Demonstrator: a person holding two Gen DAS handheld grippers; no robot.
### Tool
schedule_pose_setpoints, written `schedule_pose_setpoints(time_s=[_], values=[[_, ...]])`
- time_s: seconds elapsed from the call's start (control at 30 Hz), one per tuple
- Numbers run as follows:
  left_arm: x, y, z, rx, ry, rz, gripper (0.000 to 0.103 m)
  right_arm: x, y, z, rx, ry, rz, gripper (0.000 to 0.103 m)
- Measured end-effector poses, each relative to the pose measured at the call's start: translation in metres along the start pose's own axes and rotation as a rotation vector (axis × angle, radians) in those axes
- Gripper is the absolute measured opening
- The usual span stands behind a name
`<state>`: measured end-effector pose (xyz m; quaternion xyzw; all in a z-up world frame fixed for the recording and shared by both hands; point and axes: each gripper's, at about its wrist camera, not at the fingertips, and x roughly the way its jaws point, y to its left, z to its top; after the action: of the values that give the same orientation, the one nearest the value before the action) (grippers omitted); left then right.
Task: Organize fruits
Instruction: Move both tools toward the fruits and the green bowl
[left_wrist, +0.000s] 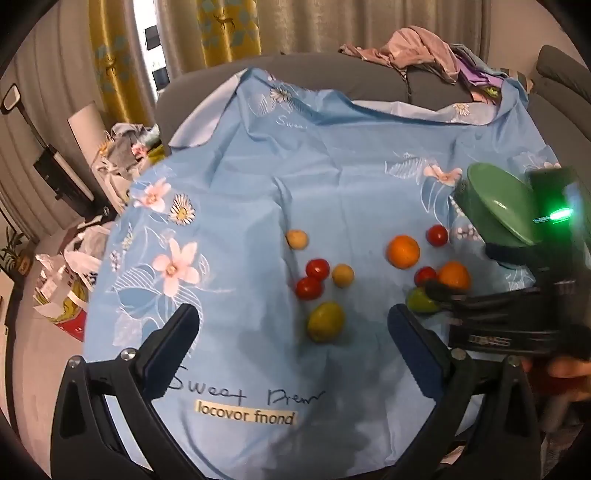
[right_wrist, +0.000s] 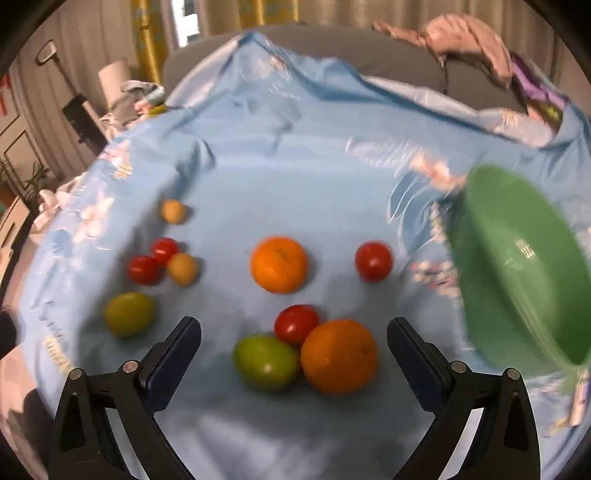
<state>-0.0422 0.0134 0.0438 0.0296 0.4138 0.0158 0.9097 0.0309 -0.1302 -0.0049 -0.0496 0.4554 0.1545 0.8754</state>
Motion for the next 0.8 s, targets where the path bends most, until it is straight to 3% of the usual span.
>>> schedule_pose_setpoints(time_s=[0.13, 0.3, 0.8], values=[[-0.005, -0.001, 0.009, 0.006, -0.011, 0.005, 0.102, -0.053, -0.003, 0.017, -0.024, -0.020, 0.032, 0.101], [-0.010, -0.005, 0.020, 0.016, -0.025, -0.004, 0.102, -0.087, -0.008, 0.022, -0.027, -0.054, 0.028, 0.101], [-0.016, -0.016, 0.025, 0.061, -0.047, -0.002, 0.102, -0.099, -0.011, 0.015, 0.006, -0.067, 0.020, 0.101]])
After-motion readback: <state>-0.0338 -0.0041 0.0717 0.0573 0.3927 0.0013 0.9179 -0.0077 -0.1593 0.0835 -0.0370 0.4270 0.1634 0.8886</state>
